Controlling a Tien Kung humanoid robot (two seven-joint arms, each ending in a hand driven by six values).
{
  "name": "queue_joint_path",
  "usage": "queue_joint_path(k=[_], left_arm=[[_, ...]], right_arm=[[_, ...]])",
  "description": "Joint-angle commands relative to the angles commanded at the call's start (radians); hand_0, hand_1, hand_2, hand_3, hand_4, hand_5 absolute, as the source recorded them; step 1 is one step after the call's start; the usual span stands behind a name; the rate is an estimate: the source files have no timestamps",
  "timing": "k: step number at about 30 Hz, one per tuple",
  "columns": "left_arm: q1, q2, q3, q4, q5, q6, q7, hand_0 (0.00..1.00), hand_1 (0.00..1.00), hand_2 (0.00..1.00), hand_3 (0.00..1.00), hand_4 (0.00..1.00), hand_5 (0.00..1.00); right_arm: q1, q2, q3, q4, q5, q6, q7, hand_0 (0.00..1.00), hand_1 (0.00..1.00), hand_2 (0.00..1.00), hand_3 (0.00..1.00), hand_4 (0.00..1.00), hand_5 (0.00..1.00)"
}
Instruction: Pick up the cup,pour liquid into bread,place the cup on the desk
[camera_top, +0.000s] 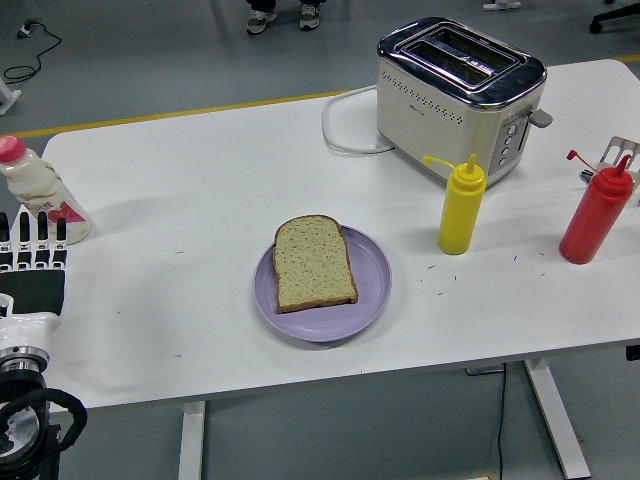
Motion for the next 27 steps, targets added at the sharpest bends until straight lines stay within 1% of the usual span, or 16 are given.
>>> queue_joint_path(k=[6, 7, 9, 17, 19, 22, 27], left_arm=[[-0.001, 0.000, 0.000, 0.000, 0.000, 0.000, 0.000, 0.864, 0.873, 0.934, 0.861, 0.719, 0.998], [-0.002, 0.000, 0.000, 0.000, 0.000, 0.000, 0.000, 0.864, 0.873, 0.934, 0.862, 0.720, 0.998], [-0.002, 0.000, 0.000, 0.000, 0.000, 0.000, 0.000, 0.864, 0.873, 0.934, 0.862, 0.720, 0.998], [-0.002, 0.000, 0.001, -0.001, 0.000, 0.000, 0.000, 0.864, 0.873, 0.934, 0.862, 0.719, 0.998], [-0.001, 0.000, 0.001, -0.001, 0.000, 0.000, 0.000, 0.863, 0.873, 0.934, 0.862, 0.719, 0.998], [-0.001, 0.000, 0.002, -0.001, 0.000, 0.000, 0.000, 0.863, 0.873, 0.934, 0.862, 0.719, 0.998], [-0.001, 0.000, 0.003, -0.001, 0.000, 0.000, 0.000, 0.864, 0.873, 0.934, 0.862, 0.719, 0.998]], right_arm=[[-0.035, -0.012, 0.013, 0.025, -0.032, -0.018, 0.013, 0.824, 0.778, 0.762, 0.782, 0.561, 0.533], [-0.039, -0.013, 0.014, 0.028, -0.037, -0.021, 0.015, 0.815, 0.768, 0.743, 0.767, 0.558, 0.526], [-0.055, -0.017, 0.020, 0.038, -0.050, -0.027, 0.019, 0.815, 0.768, 0.743, 0.767, 0.558, 0.526], [-0.123, -0.025, 0.065, 0.102, -0.066, -0.031, 0.020, 0.808, 0.762, 0.736, 0.757, 0.559, 0.521], [-0.135, -0.026, 0.072, 0.124, -0.070, -0.030, 0.019, 0.809, 0.763, 0.734, 0.763, 0.561, 0.516], [-0.150, -0.028, 0.081, 0.173, -0.088, -0.029, 0.015, 0.809, 0.763, 0.734, 0.763, 0.561, 0.516], [-0.161, -0.033, 0.087, 0.269, -0.117, -0.029, 0.012, 0.809, 0.763, 0.734, 0.761, 0.560, 0.503]])
